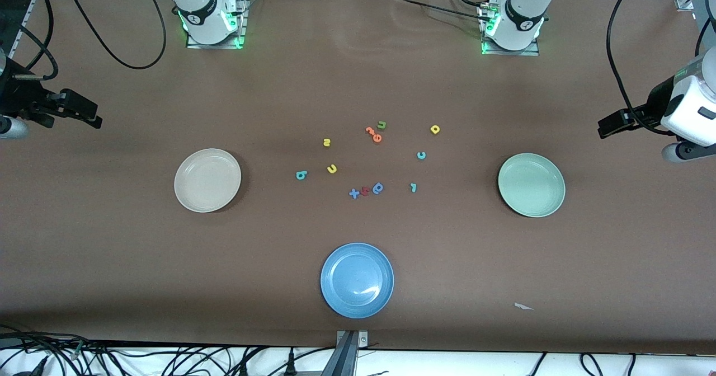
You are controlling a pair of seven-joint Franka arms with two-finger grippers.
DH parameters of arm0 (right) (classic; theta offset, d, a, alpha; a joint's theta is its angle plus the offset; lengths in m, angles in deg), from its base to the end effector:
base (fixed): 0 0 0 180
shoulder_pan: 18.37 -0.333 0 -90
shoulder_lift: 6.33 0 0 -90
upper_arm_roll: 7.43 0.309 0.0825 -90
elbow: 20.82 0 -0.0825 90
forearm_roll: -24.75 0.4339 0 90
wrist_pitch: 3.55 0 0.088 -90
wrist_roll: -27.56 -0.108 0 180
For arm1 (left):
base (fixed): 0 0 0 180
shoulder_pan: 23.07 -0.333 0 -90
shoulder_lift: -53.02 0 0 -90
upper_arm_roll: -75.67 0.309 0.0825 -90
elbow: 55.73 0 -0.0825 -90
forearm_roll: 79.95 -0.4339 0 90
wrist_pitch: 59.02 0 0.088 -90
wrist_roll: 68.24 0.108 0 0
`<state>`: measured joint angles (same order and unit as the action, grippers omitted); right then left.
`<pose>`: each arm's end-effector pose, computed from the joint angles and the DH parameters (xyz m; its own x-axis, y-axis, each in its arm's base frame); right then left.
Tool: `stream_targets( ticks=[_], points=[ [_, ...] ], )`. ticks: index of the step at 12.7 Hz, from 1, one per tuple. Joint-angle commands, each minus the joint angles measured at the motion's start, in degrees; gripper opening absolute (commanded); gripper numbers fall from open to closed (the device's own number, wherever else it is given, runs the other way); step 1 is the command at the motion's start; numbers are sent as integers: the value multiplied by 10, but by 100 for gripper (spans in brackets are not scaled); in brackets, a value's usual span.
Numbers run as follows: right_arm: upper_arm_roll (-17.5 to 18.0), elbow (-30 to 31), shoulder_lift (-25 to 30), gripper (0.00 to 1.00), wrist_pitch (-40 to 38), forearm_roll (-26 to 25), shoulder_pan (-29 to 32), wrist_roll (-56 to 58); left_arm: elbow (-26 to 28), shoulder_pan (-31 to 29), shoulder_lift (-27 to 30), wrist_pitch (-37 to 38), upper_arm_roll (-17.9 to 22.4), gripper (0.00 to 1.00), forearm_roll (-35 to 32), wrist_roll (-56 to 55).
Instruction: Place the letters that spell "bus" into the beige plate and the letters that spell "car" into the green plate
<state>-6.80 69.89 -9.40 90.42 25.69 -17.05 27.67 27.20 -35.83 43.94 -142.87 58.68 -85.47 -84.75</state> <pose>0.6257 -0.0060 0.5832 0.9999 -0.0113 0.0033 -0.0112 -0.9998 -0.0170 0.6369 -0.0223 0.5770 0.9686 0.2202 -0.1152 0.2111 -0.9736 -0.0865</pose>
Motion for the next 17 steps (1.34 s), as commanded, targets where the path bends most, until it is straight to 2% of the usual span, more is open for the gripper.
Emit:
stream_targets(
  ticks=[1, 13, 17],
  points=[
    [-4, 15, 17, 100, 3, -6, -4, 1, 3, -2, 6, 8, -1, 99, -15, 11],
    [-8, 7, 3, 100, -1, -7, -4, -15, 2, -2, 4, 5, -1, 100, -13, 5],
    [-13, -12, 8, 100, -32, -8, -4, -17, 2, -2, 4, 4, 0, 100, -13, 4]
  ],
)
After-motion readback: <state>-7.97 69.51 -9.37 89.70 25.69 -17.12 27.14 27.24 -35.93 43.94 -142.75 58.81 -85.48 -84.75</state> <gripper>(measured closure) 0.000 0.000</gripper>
